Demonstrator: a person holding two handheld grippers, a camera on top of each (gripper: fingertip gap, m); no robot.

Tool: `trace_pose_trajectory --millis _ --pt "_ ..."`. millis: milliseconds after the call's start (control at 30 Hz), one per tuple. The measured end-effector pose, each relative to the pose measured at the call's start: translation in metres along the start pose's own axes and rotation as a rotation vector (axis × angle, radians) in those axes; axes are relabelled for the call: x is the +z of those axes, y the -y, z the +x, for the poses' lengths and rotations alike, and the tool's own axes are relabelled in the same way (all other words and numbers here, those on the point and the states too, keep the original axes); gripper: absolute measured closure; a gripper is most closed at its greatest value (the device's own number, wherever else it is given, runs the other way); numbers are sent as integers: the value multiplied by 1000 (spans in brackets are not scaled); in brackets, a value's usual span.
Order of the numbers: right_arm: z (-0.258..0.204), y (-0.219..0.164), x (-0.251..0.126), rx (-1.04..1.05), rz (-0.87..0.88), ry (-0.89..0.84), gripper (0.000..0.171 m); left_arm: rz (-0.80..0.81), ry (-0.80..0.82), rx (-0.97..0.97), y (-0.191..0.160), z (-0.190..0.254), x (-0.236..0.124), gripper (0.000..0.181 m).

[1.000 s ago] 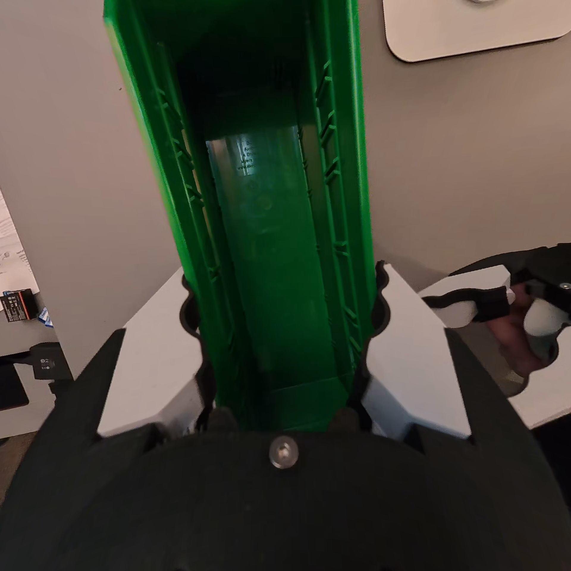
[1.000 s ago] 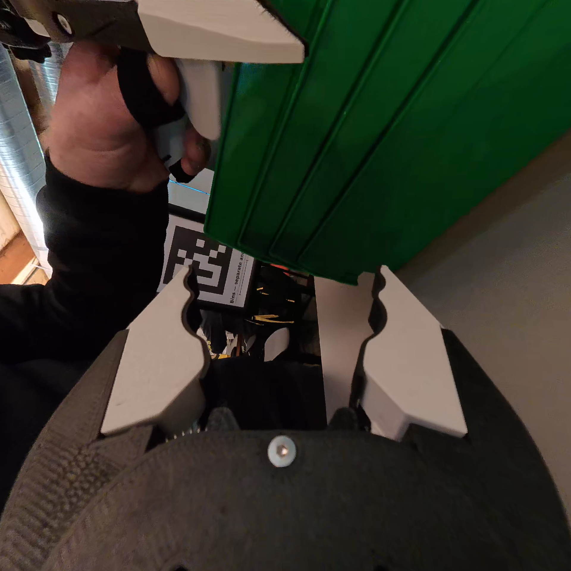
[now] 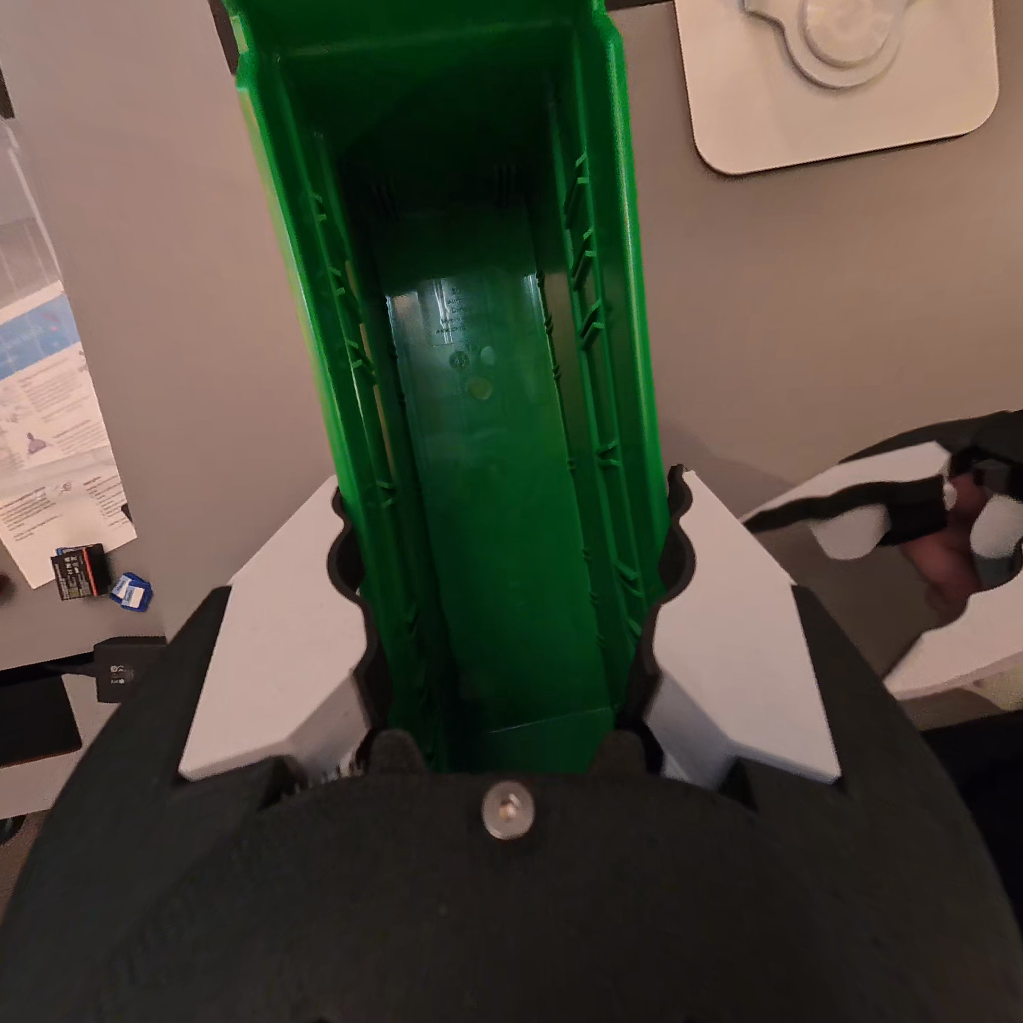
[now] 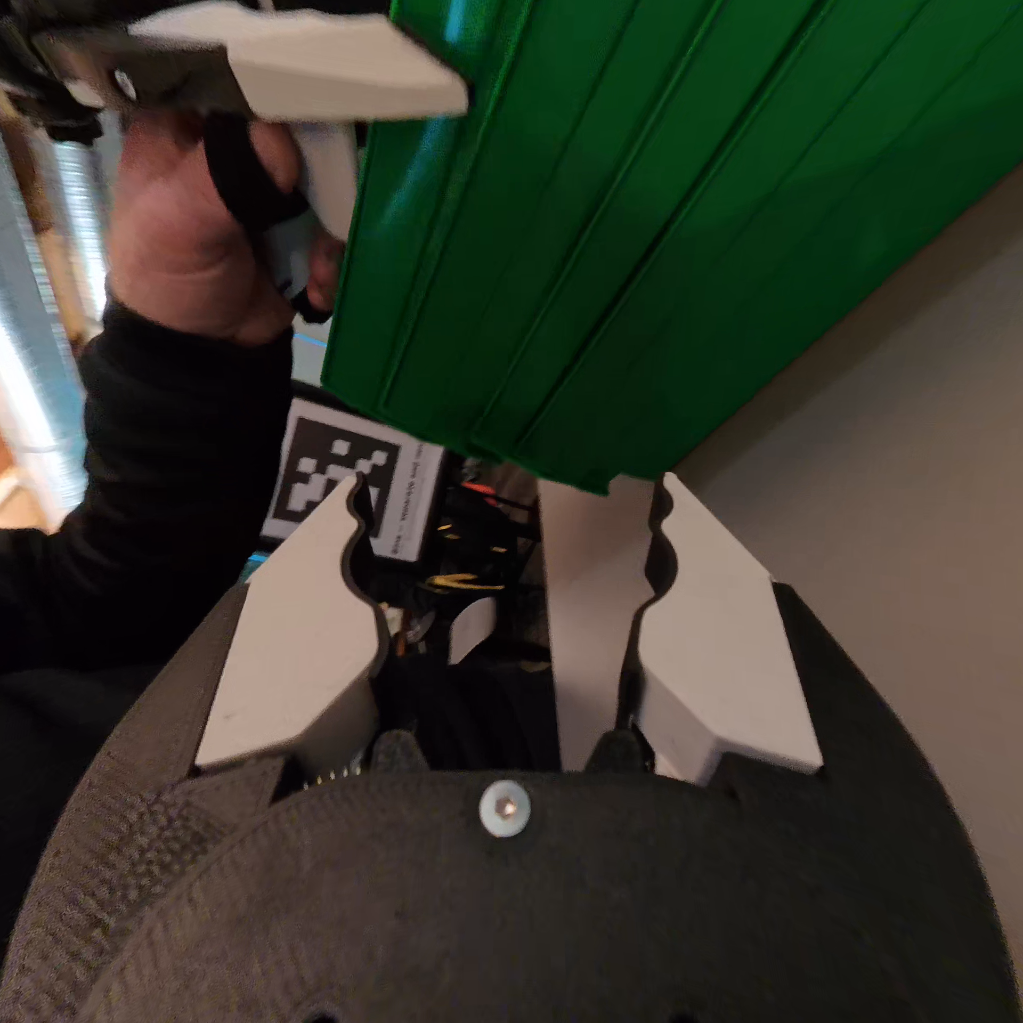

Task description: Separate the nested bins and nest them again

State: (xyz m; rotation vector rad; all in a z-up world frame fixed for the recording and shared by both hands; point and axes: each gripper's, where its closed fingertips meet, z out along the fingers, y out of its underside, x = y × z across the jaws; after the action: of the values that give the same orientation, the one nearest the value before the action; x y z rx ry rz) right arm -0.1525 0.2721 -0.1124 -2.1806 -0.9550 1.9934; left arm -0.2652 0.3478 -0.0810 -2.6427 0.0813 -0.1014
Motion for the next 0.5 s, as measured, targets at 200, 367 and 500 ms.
trace_pose_trajectory --millis 200,367,500 --pt "18 57 -2 -86 119 -198 77 2 14 28 -1 5 2 72" --pt "30 87 6 -93 138 -246 83 74 -15 46 5 7 -7 74" --pt "31 95 11 -98 129 -247 84 91 -27 59 6 7 -12 72"
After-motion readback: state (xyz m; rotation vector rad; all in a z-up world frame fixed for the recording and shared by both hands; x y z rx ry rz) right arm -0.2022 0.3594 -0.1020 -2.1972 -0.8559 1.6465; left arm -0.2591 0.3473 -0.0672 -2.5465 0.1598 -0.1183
